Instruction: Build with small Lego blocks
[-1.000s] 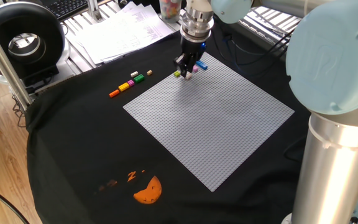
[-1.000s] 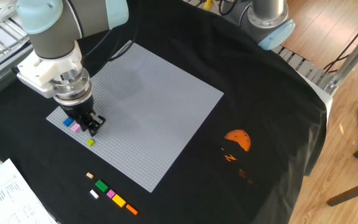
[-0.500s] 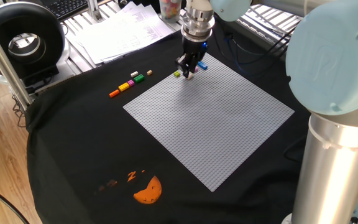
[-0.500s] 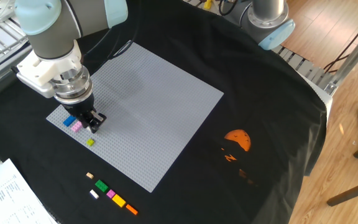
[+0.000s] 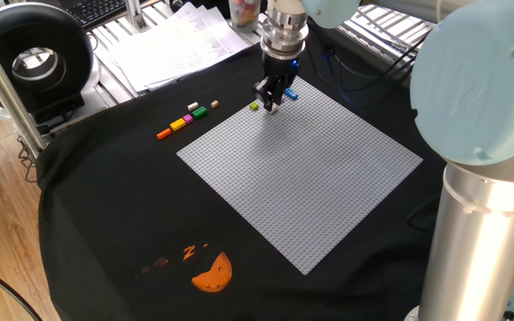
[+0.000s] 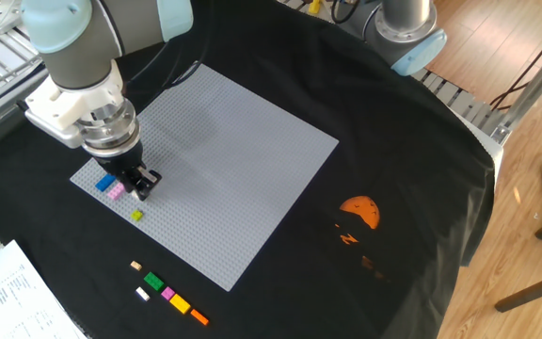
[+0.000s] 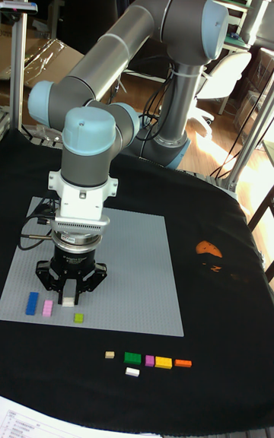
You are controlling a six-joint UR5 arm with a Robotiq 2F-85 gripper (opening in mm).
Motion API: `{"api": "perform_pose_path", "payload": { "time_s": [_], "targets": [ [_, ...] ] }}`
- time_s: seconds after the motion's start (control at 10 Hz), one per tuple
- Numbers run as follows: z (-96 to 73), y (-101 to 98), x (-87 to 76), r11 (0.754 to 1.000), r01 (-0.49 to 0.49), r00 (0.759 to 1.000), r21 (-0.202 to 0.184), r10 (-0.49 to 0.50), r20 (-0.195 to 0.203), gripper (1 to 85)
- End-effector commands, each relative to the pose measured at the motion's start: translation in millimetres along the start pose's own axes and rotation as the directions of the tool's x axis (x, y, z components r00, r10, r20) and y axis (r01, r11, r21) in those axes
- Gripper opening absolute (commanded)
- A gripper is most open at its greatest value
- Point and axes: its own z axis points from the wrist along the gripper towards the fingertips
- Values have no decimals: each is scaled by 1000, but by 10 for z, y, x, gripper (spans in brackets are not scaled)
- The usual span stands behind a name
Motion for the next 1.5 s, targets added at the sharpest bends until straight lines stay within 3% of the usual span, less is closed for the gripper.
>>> {"api": "perform_pose_path", "payload": {
  "time_s": [0.0, 0.2, 1.2, 1.4],
  "targets": [
    [15, -19, -53, 1000, 0, 1000, 0, 0, 21, 333],
    [16, 24, -53, 1000, -3, 1000, -17, 3, 21, 333],
    [-7, 10, -61, 999, -35, 999, -11, 35, 23, 273],
    [-30, 58, -65, 998, -62, 998, -29, 62, 22, 273]
  ]
}}
